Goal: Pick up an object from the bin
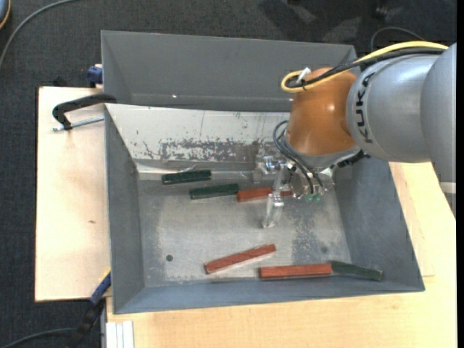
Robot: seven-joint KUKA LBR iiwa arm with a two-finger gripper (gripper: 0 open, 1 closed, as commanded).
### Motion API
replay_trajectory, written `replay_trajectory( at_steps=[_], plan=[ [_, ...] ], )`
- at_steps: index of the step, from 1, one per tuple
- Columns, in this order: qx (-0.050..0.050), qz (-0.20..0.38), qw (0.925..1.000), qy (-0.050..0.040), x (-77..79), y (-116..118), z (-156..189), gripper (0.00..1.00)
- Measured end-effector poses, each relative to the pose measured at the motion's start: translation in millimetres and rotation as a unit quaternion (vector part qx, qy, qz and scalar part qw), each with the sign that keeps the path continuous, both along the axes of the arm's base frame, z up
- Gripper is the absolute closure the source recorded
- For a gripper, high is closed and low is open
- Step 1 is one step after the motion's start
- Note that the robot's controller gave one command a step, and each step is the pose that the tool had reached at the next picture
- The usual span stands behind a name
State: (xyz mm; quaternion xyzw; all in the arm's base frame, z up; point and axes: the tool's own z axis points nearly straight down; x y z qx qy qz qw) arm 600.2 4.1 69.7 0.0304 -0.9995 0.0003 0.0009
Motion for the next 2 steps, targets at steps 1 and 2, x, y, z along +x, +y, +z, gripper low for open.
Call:
replay_trajectory(
  at_steps=[1, 2],
  plan=[
    [0.001, 0.001, 1.0000, -0.0016, 0.9, 2.0, 1.4, 1.00],
    [0.001, 0.009, 0.9999, -0.0091, 4.5, -5.6, 142.1, 1.00]
  ],
)
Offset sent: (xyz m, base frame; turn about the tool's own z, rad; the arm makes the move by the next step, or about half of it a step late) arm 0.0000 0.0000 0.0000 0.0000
